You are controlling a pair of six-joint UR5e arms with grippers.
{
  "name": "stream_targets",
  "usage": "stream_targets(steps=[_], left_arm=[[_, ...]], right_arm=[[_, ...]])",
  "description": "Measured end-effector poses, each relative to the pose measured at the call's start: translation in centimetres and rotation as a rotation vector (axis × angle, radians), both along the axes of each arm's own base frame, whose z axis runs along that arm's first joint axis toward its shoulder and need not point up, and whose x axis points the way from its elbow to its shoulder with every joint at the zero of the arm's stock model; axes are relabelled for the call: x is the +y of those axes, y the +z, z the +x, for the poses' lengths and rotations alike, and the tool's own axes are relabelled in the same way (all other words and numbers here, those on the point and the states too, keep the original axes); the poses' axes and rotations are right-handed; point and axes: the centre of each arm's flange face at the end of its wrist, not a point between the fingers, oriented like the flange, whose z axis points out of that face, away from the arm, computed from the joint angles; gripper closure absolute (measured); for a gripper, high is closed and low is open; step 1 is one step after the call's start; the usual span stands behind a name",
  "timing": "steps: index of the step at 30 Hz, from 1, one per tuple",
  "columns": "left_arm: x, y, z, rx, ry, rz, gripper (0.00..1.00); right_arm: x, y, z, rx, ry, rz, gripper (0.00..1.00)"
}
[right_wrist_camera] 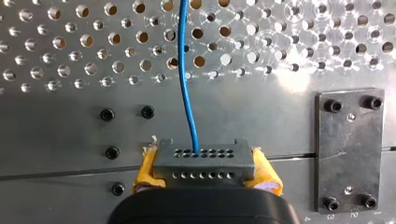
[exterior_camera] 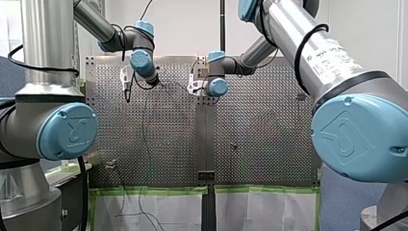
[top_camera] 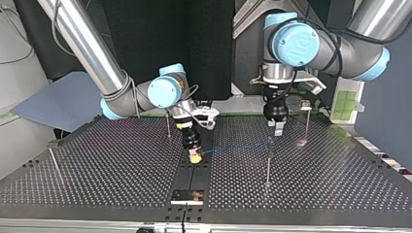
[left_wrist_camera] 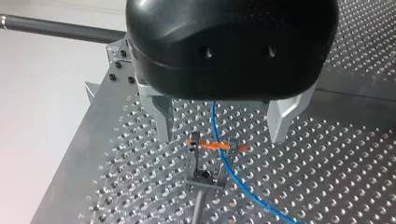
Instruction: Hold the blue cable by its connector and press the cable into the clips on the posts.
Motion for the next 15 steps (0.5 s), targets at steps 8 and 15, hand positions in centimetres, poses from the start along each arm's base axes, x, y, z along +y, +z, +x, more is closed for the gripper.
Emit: stream_targets(steps=[8,15], left_arm=[[-0.23,0.02,-0.1,-0.002,-0.007,0.004,0.0],[-0.22,0.0,-0.1,-0.001,-0.005,0.007,0.0]], right_arm=[[0.04,0.0,0.03,-0.001,0.001,0.001,1.0],[0.04,-0.01,0.03,-0.001,0.001,0.001,1.0]])
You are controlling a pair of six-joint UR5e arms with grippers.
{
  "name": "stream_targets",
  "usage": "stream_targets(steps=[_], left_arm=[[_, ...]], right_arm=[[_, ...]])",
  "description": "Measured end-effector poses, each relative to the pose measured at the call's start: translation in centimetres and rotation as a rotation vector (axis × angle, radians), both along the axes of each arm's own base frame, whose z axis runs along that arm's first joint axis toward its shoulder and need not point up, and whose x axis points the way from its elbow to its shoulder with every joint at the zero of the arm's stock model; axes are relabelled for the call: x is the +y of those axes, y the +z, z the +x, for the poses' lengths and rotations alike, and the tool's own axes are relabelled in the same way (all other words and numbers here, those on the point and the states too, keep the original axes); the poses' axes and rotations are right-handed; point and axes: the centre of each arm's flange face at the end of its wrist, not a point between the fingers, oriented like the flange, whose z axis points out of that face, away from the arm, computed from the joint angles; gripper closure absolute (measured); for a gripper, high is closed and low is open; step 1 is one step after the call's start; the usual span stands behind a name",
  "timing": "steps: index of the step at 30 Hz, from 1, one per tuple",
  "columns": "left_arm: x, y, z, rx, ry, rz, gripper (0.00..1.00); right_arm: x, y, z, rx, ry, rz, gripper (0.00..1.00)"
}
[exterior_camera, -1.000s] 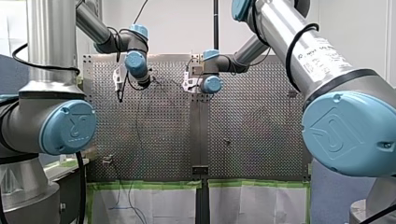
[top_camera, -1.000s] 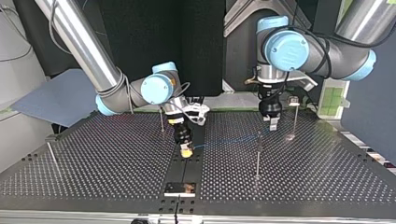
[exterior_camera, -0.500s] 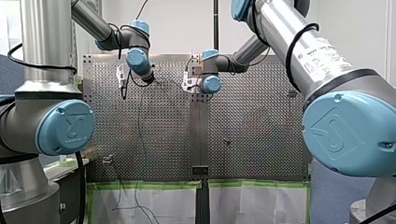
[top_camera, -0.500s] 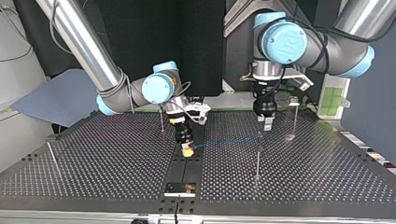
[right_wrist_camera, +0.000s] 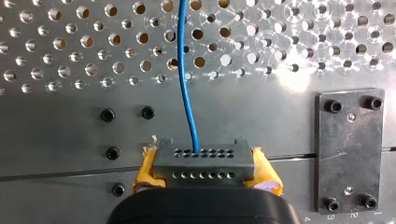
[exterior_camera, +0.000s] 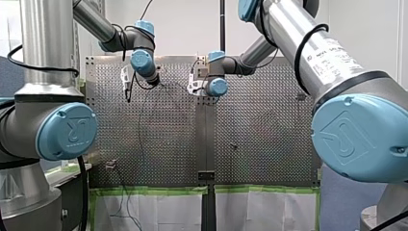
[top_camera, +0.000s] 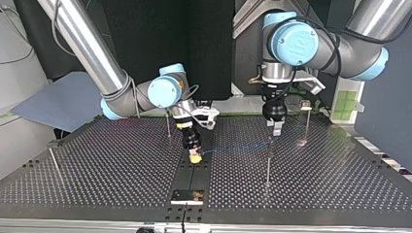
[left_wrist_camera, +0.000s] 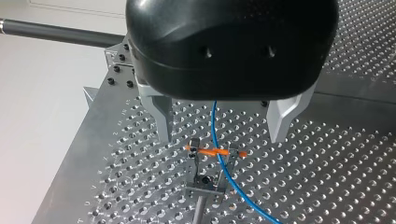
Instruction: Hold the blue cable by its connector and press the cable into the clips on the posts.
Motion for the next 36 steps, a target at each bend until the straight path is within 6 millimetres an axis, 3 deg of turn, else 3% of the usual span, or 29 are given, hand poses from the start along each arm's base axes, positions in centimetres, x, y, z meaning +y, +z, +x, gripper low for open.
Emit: stream_targets(steps=[22,36], left_arm=[[-0.7,0.2,0.7,-0.064,-0.008,-0.004,0.0],[-2.8,-3.2,2.6,-0.066,-0.025,0.024,0.0]], right_arm=[[0.0,0.0,0.0,0.0,-0.001,0.0,1.0],[-0.1,0.0,0.0,0.002,-0.003,-0.003,1.0]])
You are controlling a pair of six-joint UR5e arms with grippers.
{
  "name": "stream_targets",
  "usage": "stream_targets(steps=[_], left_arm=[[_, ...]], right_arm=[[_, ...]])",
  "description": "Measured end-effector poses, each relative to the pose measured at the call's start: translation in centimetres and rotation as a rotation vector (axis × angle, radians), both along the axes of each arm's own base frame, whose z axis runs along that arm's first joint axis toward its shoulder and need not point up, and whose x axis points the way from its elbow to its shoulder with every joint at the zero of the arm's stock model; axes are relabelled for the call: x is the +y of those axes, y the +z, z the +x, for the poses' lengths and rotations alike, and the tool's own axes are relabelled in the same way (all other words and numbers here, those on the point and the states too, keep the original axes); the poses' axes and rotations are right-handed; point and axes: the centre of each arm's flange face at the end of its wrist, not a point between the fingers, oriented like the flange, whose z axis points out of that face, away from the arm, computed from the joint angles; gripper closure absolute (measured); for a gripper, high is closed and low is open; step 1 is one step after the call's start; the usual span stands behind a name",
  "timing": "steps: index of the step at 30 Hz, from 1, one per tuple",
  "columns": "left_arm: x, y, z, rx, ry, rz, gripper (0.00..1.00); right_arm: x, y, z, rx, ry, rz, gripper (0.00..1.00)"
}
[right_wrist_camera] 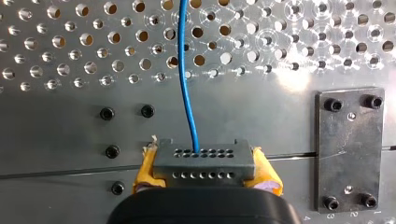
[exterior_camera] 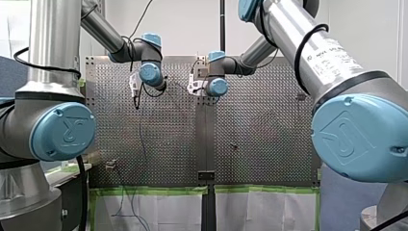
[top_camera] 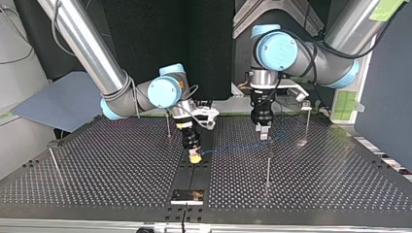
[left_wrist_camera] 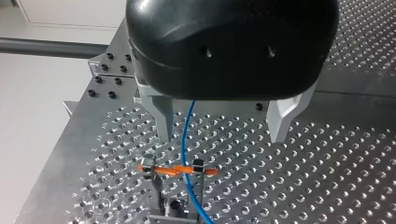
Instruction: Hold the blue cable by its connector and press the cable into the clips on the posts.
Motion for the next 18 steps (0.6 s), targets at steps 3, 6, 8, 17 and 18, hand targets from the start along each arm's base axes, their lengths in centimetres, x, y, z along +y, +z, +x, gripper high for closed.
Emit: stream_targets(steps=[3,6,8,17,18], left_arm=[[-0.3,0.1,0.0,-0.003,-0.001,-0.001,0.0],[-0.6,0.8,0.2,-0.016,-0.001,-0.006,0.0],[-0.9,1.4,0.4,-0.027,0.001,-0.01,0.0],[-2.6,1.5,2.4,0.004,-0.001,-0.001,0.0],[-2.8,1.5,2.8,0.005,0.001,-0.003,0.0]], right_arm=[[0.0,0.0,0.0,0.001,0.0,-0.001,1.0],[0.0,0.0,0.0,0.002,0.0,-0.001,1.0],[0.0,0.0,0.0,0.003,0.0,-0.001,1.0],[0.0,0.0,0.0,0.003,0.001,-0.003,1.0],[0.0,0.0,0.0,0.003,0.001,-0.003,1.0]])
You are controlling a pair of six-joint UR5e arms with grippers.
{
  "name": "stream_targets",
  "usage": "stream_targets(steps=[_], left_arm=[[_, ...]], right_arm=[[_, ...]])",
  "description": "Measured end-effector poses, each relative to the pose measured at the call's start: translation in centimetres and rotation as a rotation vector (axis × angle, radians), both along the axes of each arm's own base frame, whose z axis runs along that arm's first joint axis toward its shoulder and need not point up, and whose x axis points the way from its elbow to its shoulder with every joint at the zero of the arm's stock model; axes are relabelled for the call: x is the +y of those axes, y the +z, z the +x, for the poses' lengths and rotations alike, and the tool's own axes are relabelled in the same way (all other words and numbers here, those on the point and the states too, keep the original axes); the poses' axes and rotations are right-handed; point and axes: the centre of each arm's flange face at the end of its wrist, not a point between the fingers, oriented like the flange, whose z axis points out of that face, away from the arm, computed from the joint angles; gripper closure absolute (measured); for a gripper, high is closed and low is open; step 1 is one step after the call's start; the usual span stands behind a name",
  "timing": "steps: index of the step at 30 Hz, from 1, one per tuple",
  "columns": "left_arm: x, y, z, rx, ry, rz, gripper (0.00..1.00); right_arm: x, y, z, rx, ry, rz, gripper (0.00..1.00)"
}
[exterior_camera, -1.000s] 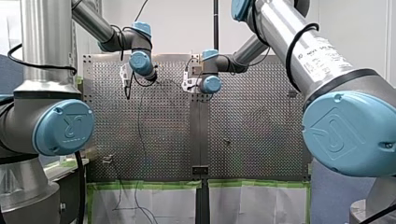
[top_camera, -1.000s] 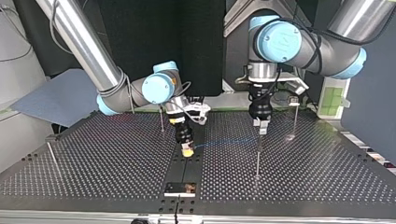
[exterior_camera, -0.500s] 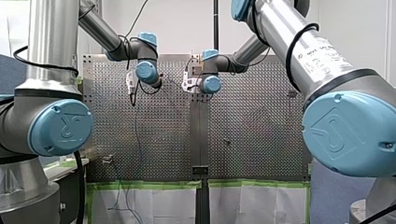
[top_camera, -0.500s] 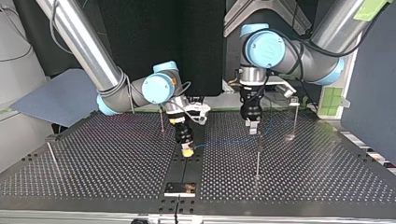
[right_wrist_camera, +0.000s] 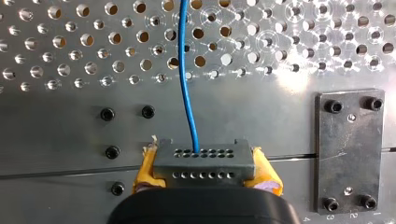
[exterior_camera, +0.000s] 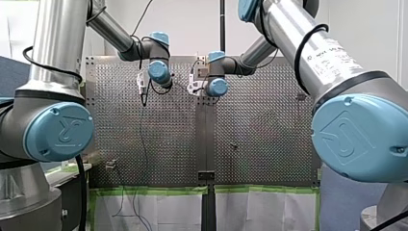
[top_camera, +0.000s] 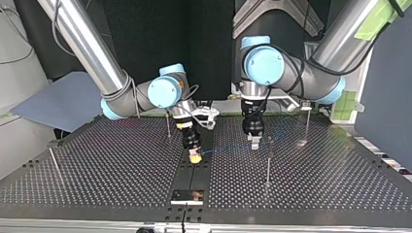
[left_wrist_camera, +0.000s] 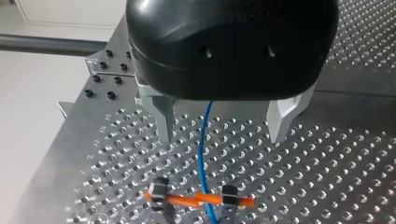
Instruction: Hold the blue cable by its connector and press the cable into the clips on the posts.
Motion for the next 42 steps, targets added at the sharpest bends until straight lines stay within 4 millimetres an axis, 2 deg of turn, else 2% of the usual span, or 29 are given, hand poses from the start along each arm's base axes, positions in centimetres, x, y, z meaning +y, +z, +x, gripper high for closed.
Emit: stream_targets(steps=[3,10,18,20,21,23,24,26,27,29,30,31,42], left_arm=[[-0.4,0.3,1.0,-0.006,0.006,-0.008,0.0],[-0.4,2.4,2.4,-0.044,0.03,-0.03,0.0],[-0.5,2.7,2.4,-0.05,0.036,-0.028,0.0],[-0.5,2.8,2.4,-0.054,0.045,-0.019,0.1],[-0.5,2.8,2.4,-0.057,0.05,-0.016,0.1],[-0.6,2.9,2.4,-0.067,0.062,-0.006,0.29],[-0.6,3.0,2.4,-0.071,0.069,-0.001,0.29],[-0.7,3.1,2.3,-0.079,0.082,0.01,0.58],[-0.7,3.1,2.3,-0.082,0.088,0.015,0.58],[-0.7,3.2,2.2,-0.087,0.104,0.023,0.82],[-0.7,3.3,2.2,-0.089,0.111,0.026,0.82],[-0.8,3.3,2.1,-0.091,0.119,0.028,0.99],[-1.9,3.3,1.4,-0.091,0.098,0.034,0.99]], right_arm=[[0.0,0.0,0.0,0.0,0.0,0.0,1.0],[0.0,0.0,0.0,-0.001,-0.001,-0.001,1.0],[0.0,0.0,0.0,-0.001,0.0,-0.001,1.0],[0.0,0.0,0.0,-0.001,0.0,-0.001,1.0],[0.0,0.0,0.0,-0.001,0.001,-0.001,1.0],[0.0,0.0,0.0,0.0,0.0,-0.001,1.0],[0.0,0.0,0.0,0.0,0.001,0.0,1.0],[0.0,0.0,0.0,0.0,0.001,0.0,1.0],[0.0,0.0,0.0,0.0,0.001,0.0,1.0],[0.0,0.0,0.0,0.0,0.001,0.0,1.0],[0.0,0.0,0.0,0.0,0.001,0.001,1.0],[0.0,0.0,0.0,0.001,0.001,0.001,1.0],[-0.1,-0.1,-0.1,0.0,-0.002,0.005,1.0]])
